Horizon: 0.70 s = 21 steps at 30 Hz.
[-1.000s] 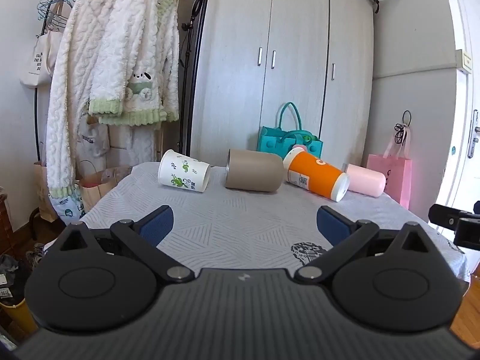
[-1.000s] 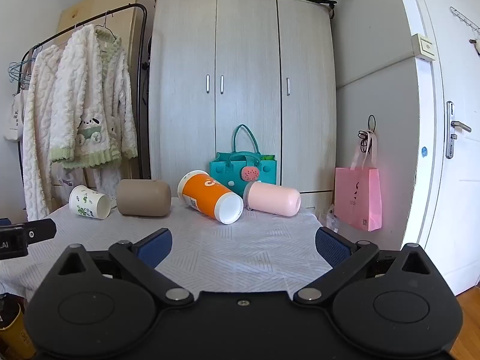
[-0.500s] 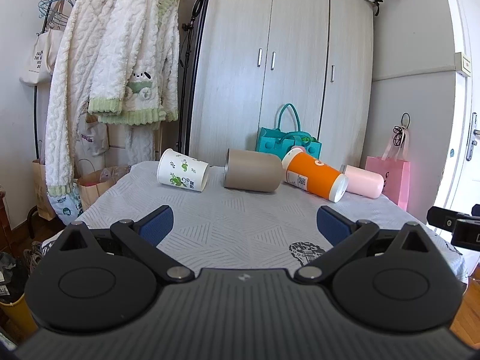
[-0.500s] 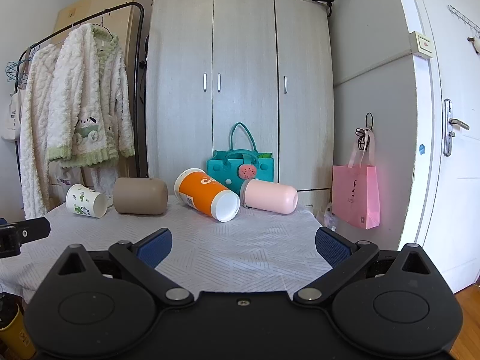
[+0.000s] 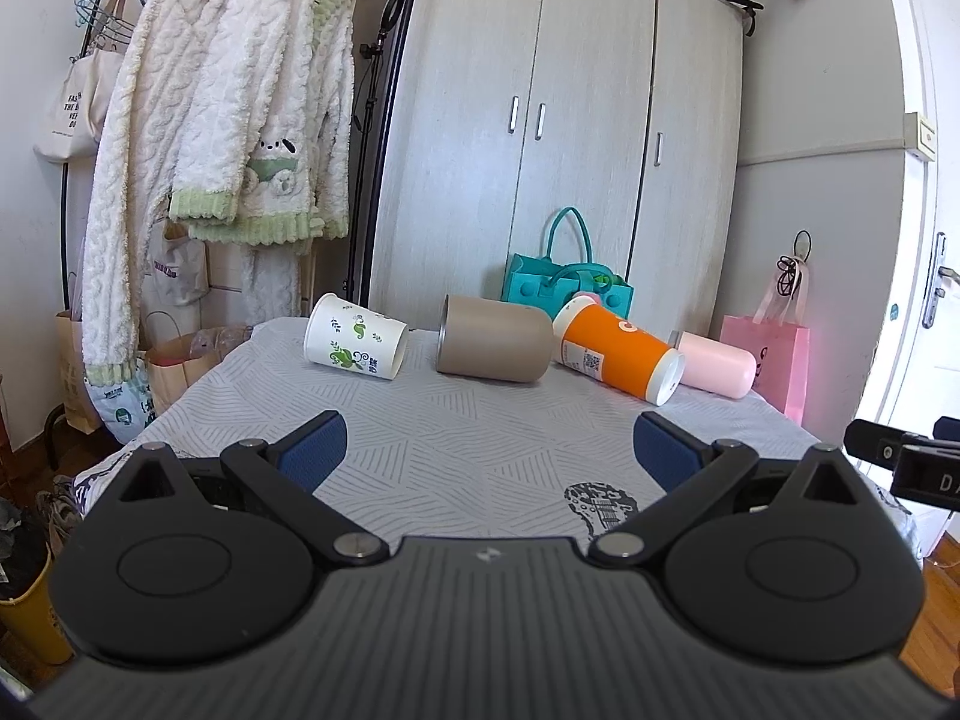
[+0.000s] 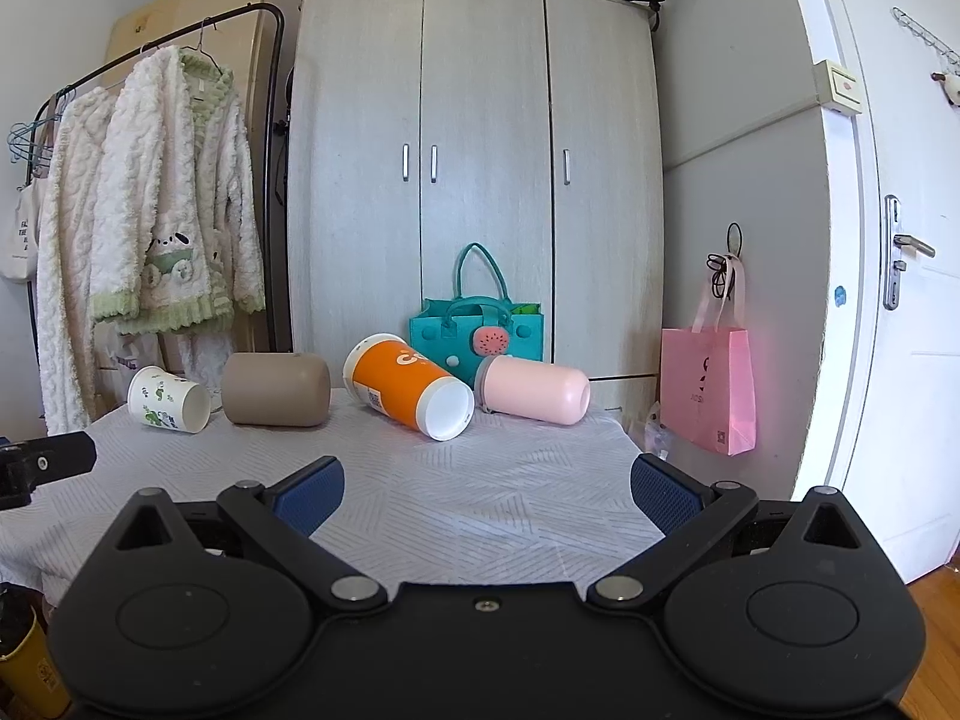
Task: Flip cup upright
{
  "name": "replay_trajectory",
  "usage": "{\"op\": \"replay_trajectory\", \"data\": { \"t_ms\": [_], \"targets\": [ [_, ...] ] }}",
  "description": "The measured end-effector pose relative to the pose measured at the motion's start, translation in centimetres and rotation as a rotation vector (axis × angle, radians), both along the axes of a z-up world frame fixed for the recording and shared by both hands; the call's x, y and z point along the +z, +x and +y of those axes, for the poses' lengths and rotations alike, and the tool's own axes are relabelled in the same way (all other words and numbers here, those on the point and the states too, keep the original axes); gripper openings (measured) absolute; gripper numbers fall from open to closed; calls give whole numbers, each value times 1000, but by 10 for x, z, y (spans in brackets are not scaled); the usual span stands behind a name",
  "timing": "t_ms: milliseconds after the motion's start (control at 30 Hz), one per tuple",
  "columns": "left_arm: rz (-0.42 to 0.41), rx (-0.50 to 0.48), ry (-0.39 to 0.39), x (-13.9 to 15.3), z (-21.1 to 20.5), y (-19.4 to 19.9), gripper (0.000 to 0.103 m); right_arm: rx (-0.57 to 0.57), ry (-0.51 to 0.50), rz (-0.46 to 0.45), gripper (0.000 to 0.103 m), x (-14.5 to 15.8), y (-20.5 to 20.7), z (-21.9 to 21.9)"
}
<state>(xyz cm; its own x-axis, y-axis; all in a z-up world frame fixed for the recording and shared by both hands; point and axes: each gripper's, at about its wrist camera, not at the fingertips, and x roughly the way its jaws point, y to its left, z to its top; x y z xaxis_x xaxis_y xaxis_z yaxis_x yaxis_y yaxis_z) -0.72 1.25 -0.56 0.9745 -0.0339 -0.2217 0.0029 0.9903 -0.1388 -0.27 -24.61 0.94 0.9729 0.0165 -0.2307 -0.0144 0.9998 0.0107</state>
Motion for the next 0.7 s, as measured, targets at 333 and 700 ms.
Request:
{"op": "replay_trajectory", "data": {
  "t_ms": [333, 700],
  "targets": [
    [5, -9, -16, 0, -1, -2, 103, -1, -1, 2, 103, 0, -1, -1],
    [24, -9, -32, 0, 2, -1, 103, -8, 1, 0, 103, -1, -1, -2]
  ]
}}
